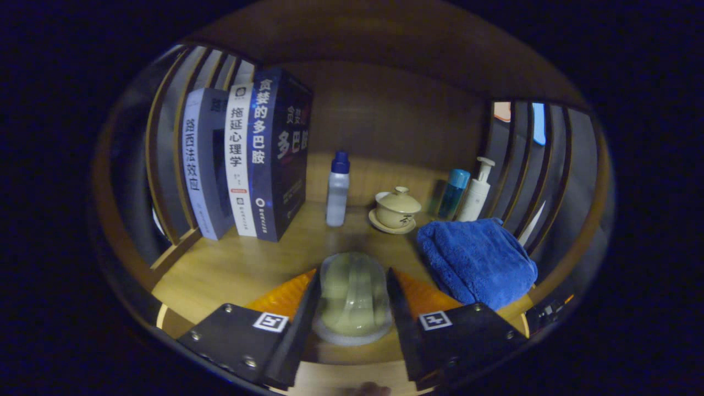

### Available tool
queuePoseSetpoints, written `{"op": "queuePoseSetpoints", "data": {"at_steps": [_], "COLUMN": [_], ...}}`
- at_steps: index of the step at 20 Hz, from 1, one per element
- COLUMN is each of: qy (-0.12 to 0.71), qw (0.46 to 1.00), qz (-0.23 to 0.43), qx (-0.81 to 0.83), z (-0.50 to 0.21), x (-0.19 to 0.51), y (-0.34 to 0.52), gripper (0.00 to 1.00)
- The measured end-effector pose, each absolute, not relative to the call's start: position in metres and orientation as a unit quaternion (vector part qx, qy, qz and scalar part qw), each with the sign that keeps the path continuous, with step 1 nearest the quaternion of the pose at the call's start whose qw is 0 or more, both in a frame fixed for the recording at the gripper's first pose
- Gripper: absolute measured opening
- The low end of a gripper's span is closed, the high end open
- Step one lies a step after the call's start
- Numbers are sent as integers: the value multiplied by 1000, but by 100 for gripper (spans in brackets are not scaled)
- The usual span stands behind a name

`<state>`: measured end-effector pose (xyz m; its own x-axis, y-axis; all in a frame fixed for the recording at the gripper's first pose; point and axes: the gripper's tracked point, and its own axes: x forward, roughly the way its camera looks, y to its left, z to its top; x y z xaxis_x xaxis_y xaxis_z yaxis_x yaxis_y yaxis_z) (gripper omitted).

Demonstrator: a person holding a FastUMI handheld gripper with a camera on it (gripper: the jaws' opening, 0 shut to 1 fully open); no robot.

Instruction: Pull open the drawer, take out the items inside it, and place them on the countertop above the cabinet.

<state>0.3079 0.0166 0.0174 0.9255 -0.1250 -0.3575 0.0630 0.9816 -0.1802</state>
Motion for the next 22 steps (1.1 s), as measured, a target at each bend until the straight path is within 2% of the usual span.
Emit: {"op": "queuePoseSetpoints", "data": {"at_steps": [3,10,13,22], "qy": [192,119,88,54], "qw": [978,993,995,996], "qz": [-36,-18,-37,-66], "qx": [-75,-22,-11,-4], "z": [19,87,114,139], "x": [286,225,190,82], "y": [19,31,26,14], "gripper": [97,98,98,98]}}
